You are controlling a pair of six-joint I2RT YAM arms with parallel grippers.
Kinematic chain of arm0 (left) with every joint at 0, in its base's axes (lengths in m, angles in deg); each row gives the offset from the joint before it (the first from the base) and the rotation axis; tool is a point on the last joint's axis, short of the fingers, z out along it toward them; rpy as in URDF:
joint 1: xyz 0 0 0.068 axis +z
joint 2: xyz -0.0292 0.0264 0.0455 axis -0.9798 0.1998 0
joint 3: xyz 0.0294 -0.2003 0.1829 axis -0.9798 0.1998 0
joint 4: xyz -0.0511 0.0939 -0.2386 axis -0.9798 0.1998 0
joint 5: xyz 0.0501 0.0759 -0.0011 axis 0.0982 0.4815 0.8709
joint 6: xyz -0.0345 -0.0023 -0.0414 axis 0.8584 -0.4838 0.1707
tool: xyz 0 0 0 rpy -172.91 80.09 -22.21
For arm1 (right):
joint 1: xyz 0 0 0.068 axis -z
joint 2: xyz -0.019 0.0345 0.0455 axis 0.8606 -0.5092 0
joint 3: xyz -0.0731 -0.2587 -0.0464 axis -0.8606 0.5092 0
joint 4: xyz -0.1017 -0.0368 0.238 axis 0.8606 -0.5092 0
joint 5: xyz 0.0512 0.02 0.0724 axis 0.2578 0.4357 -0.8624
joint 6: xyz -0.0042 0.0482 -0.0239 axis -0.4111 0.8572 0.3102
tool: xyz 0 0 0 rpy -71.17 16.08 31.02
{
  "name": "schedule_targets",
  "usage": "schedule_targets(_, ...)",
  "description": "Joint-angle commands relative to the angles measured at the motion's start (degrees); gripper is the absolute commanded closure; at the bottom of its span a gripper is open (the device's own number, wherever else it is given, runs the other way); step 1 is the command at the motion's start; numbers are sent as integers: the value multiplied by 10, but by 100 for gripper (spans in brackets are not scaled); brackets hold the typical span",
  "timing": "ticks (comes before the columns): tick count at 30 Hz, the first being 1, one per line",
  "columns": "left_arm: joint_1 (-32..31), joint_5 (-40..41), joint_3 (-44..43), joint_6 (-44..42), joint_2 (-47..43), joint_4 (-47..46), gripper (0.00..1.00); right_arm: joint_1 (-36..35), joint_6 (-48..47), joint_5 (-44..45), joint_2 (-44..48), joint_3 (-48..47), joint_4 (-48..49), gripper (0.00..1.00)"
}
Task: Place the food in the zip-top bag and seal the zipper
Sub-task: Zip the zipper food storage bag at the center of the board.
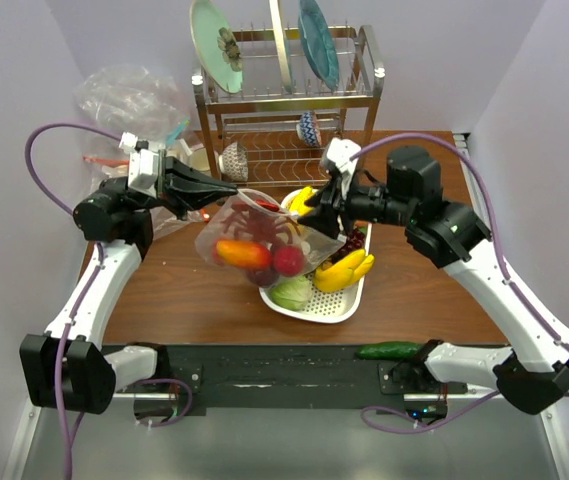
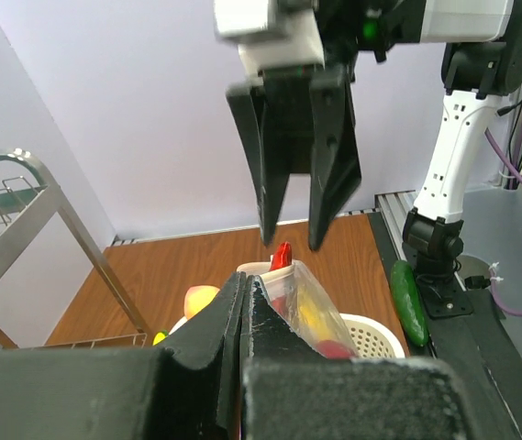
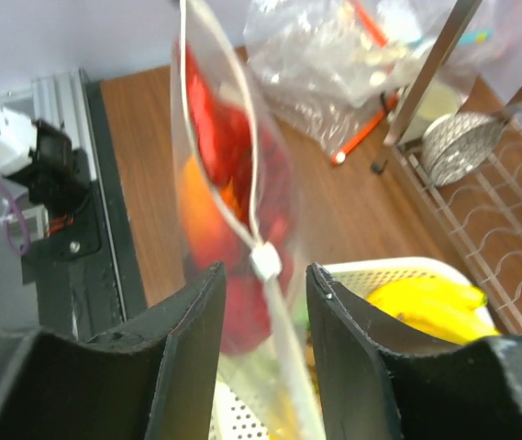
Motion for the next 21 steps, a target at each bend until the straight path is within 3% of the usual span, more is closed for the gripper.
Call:
schedule_targets(1,-2,13,-22,-11,-16,-24,100,2,-16,-16,10,63,23,55)
schedule_targets(11,-2,10,-24,32,-15,-78,100,2,-31,-26,-8,73,68,56)
schedule_targets(14,-2,8,-28,40,-18,-81,100,2,-32,-49,-12,69,77,65)
schedule_targets(16,-1,6,-30,39,-18,-78,100,2,-30,-66,-8,69,88,77)
schedule_targets(17,1,5,-30,39,-20,-75,100,1,-25,-70,-3,71,92,84)
schedule_targets(18,4,4,-29,38,-21,-72,100,1,-23,-71,0,71,95,100)
schedule_targets(21,19,3,-22,36,-28,-63,100,2,-24,-75,15,69,91,100)
